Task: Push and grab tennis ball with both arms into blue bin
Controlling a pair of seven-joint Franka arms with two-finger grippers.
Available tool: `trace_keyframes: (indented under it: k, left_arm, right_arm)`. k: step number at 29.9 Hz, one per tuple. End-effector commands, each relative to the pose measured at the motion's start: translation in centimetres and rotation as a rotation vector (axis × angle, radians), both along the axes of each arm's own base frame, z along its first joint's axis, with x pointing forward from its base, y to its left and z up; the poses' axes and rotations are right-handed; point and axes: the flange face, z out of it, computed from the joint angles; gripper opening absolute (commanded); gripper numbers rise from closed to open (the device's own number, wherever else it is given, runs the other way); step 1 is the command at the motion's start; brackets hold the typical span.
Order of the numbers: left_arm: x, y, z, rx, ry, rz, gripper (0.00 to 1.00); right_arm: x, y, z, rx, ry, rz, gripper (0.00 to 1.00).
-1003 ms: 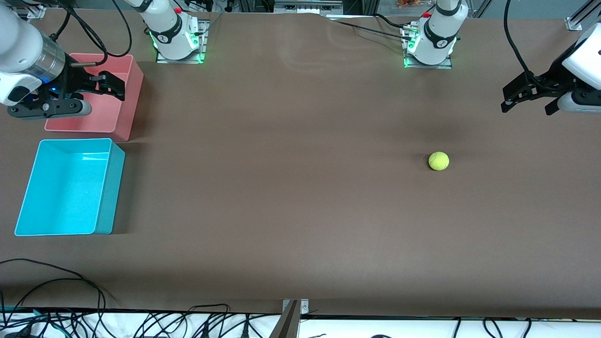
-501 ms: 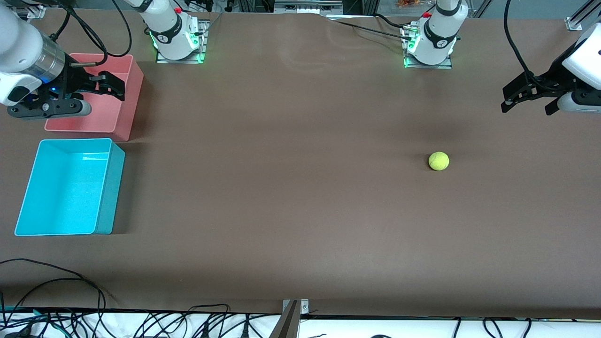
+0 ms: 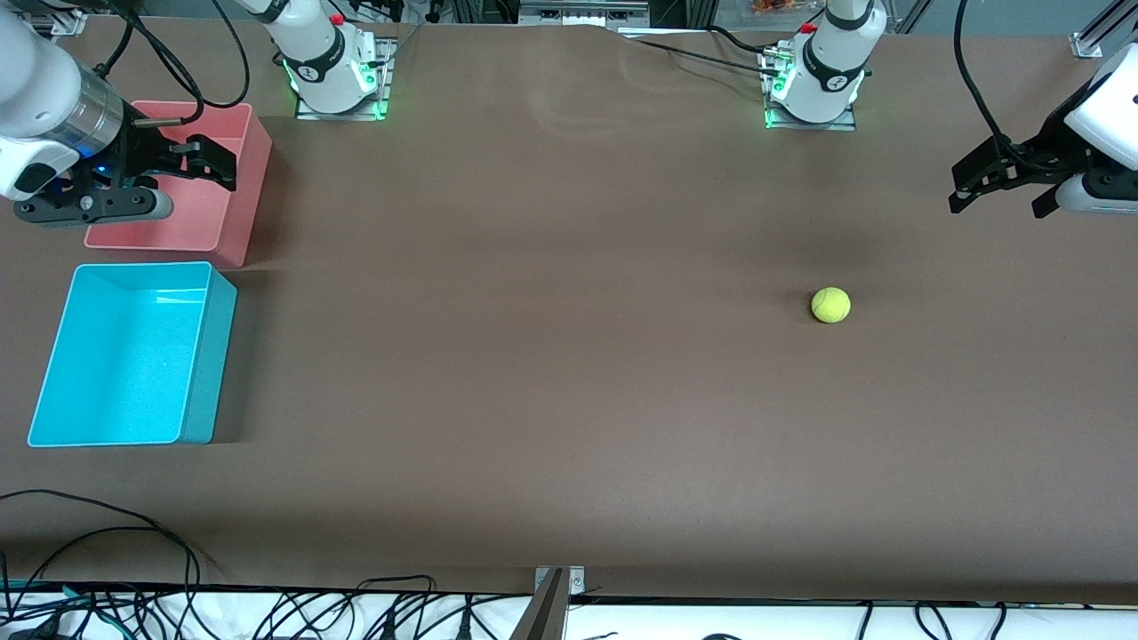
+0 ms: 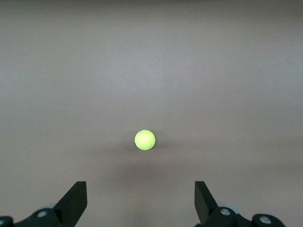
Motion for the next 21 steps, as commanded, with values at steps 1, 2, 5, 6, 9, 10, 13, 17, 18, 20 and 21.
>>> trace_keyframes:
  k: [1, 2, 5, 6, 9, 10, 13, 17, 18, 20, 21]
  left_arm:
    - [0.23, 0.03, 0.51, -0.005, 0.001, 0.010, 1.00]
    - [0.23, 0.03, 0.51, -0.005, 0.001, 0.010, 1.00]
    - [0.22, -0.05, 0.51, -0.005, 0.001, 0.010, 1.00]
    - [0.23, 0.03, 0.51, -0.005, 0.001, 0.010, 1.00]
    - [0.22, -0.05, 0.51, -0.005, 0.001, 0.008, 1.00]
    - [0.23, 0.03, 0.51, -0.005, 0.001, 0.010, 1.00]
    - [0.23, 0.03, 0.51, -0.005, 0.001, 0.011, 1.00]
    - [0.23, 0.03, 0.51, -0.005, 0.001, 0.010, 1.00]
    - [0.23, 0.03, 0.51, -0.005, 0.001, 0.010, 1.00]
    - [0.21, -0.05, 0.50, -0.004, 0.003, 0.008, 1.00]
    - [0.23, 0.03, 0.51, -0.005, 0.001, 0.010, 1.00]
  right_arm:
    - [0.03, 0.38, 0.66, -0.018, -0.005, 0.008, 1.00]
    - [0.00, 0.36, 0.75, -0.019, -0.007, 0.008, 1.00]
    - [0.03, 0.38, 0.66, -0.017, -0.005, 0.012, 1.00]
    - [0.04, 0.38, 0.73, -0.017, -0.007, 0.012, 1.00]
    - [0.03, 0.38, 0.66, -0.017, -0.005, 0.012, 1.00]
    - [0.04, 0.38, 0.73, -0.017, -0.007, 0.012, 1.00]
    - [0.03, 0.46, 0.73, -0.018, -0.007, 0.009, 1.00]
    - [-0.01, 0.29, 0.74, -0.017, -0.005, 0.014, 1.00]
    - [0.08, 0.06, 0.66, -0.016, -0.005, 0.012, 1.00]
    - [0.10, -0.16, 0.65, -0.013, -0.003, 0.009, 1.00]
    - [0.08, -0.16, 0.64, -0.013, -0.001, 0.009, 1.00]
